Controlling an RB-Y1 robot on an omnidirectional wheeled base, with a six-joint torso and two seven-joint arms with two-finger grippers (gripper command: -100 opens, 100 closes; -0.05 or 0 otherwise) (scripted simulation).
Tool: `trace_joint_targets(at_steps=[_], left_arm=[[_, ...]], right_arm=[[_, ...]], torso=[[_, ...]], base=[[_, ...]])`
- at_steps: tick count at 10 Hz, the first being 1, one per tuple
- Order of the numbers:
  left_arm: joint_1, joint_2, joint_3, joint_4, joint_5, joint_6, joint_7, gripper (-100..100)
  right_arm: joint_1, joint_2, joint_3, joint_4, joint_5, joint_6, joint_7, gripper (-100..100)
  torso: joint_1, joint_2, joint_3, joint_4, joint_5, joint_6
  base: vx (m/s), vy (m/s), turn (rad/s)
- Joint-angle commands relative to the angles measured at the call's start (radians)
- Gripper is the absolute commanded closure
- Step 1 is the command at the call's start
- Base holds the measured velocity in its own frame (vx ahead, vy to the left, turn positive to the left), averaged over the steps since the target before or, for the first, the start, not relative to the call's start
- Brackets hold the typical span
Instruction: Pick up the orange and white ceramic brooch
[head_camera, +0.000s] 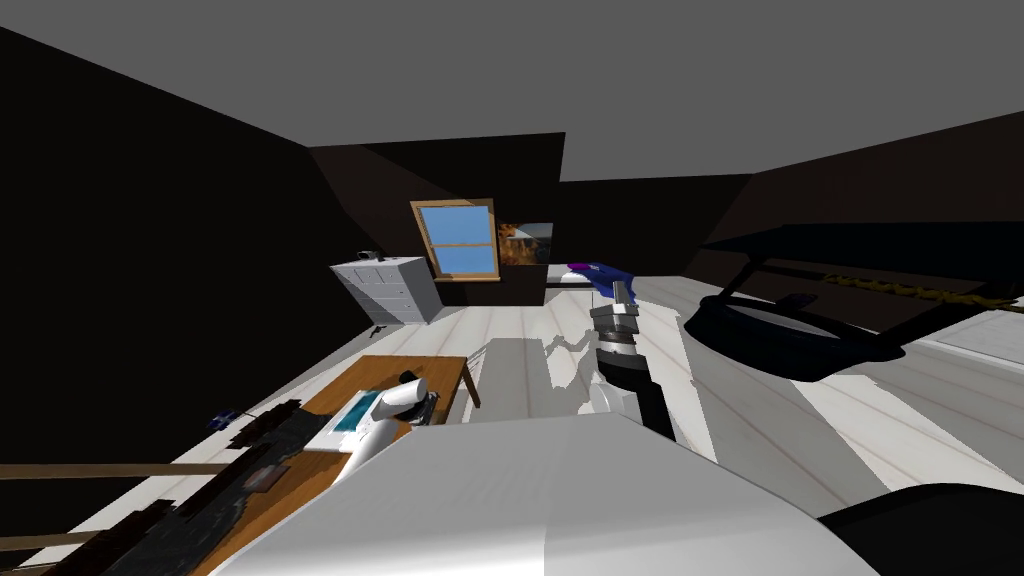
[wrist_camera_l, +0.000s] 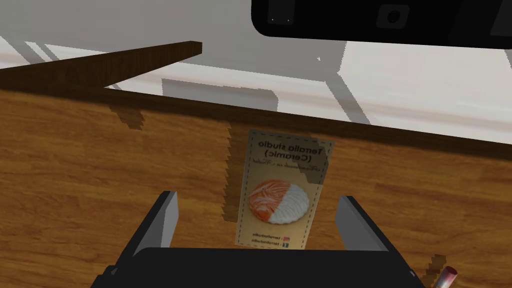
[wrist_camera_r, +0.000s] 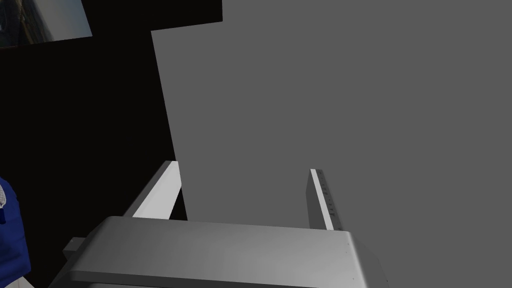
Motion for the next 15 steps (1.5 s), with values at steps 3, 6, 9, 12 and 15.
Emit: trace_joint_targets(at_steps=[3,6,9,12,15], left_arm=[[-0.015,0.011,0.009,0.043,0.007,0.064,-0.017,-100],[-0.018,0.001,0.0,0.071,-0.001,0.024,-0.01,-100],[-0.02,-0.015,-0.014,0.123,-0.011,-0.034,-0.004,-100],[-0.022,-0.013,-0.012,0.118,-0.01,-0.023,-0.004,100],[-0.023,-0.013,-0.012,0.117,-0.01,-0.024,-0.004,100]], right_arm=[[0.0,0.0,0.0,0.0,0.0,0.0,0.0,0],[0.0,0.0,0.0,0.0,0.0,0.0,0.0,0],[0.0,0.0,0.0,0.0,0.0,0.0,0.0,0],[0.0,0.0,0.0,0.0,0.0,0.0,0.0,0],[0.0,0.0,0.0,0.0,0.0,0.0,0.0,0]], torso=[[0.0,0.0,0.0,0.0,0.0,0.0],[-0.001,0.0,0.0,0.0,0.0,0.0],[0.001,0.0,0.0,0.0,0.0,0.0],[-0.001,0.0,0.0,0.0,0.0,0.0],[-0.001,0.001,0.0,0.0,0.0,0.0]], base=[[0.008,0.021,-0.037],[0.003,0.008,-0.008],[0.013,0.03,-0.019],[0.002,0.005,-0.002],[0.0,0.0,0.0]])
